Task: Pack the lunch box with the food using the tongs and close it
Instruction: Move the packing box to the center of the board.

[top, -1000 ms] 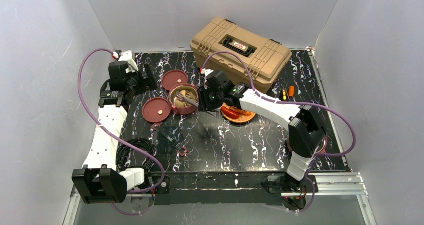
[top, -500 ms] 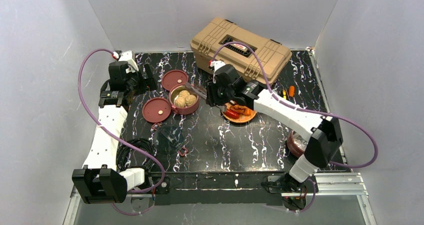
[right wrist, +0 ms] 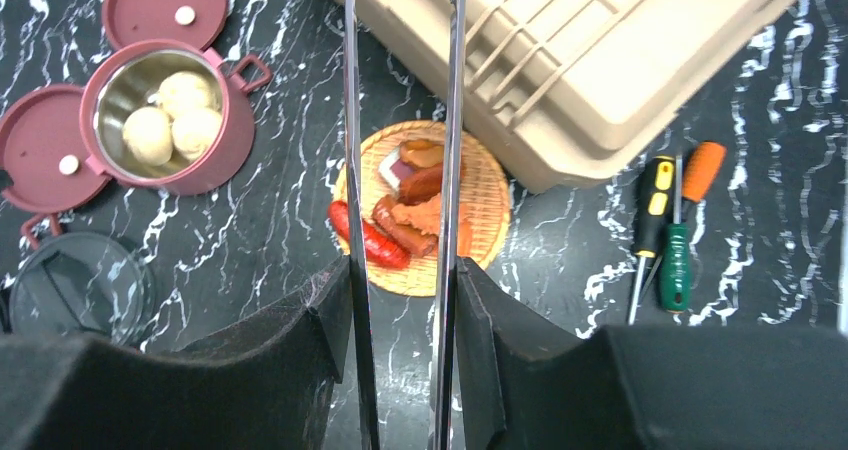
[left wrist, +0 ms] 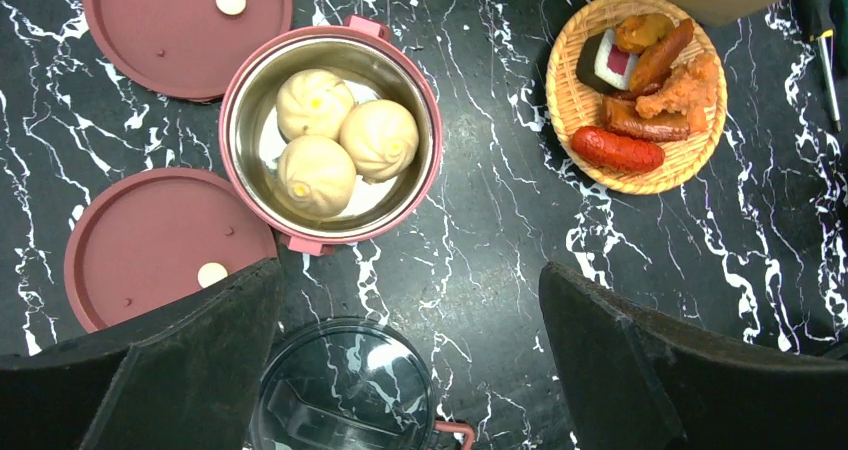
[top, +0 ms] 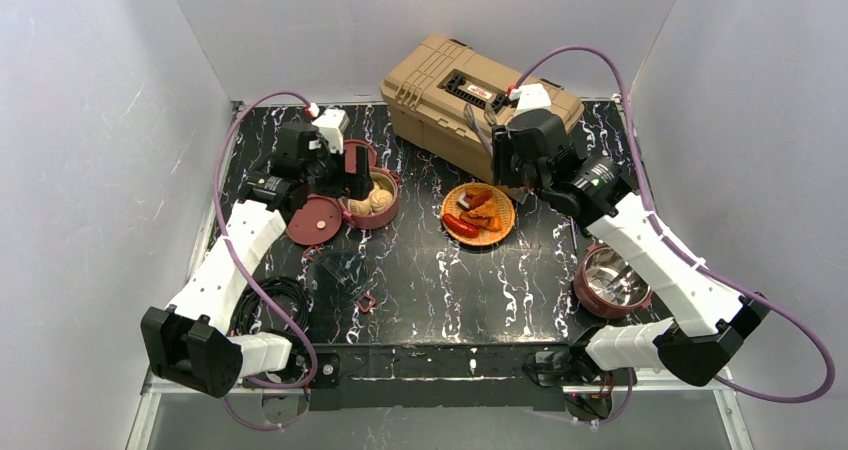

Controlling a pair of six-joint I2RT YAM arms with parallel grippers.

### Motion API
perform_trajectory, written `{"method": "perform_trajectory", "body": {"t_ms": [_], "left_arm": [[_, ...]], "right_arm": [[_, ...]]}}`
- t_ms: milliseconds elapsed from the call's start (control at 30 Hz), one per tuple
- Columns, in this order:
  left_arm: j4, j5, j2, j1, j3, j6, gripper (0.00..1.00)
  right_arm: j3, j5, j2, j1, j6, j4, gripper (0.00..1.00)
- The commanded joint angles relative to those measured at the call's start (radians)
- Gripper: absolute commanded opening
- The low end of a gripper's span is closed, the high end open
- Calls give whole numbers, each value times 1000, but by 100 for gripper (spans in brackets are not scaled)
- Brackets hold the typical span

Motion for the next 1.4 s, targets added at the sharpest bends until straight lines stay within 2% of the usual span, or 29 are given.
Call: {"method": "perform_trajectory", "body": {"t_ms": [0,167,367,667,833,1067,1233,1367], "left_arm": [[-18,3,-8,-21,23,19,98],[12,48,-9,-60,5,-15,98],[0,43,7,-100,13,-28,98],[91,80,-20,-185,-24,-165,95],[109,37,-43,-227,-26,-244,93],[278,-112,-17,-442,-99,-472,92],[416,-203,135,-615,-66,-617,90],[503,-224,273,-694,-1,-705,88]], "right_arm": [[88,168,-43,-2,-26,-64,47],[41,331,-103,-16,-34,-76,48],[-156,385,-194,-119,5,47,48],[-361,296,-246,-316,21,199,48],[-490,229,-303,-402,47,267,48],[-598,131,-401,-416,29,414,48],[-563,81,-421,-417,-2,453,49],[-526,62,-430,-417,-10,442,49]]}}
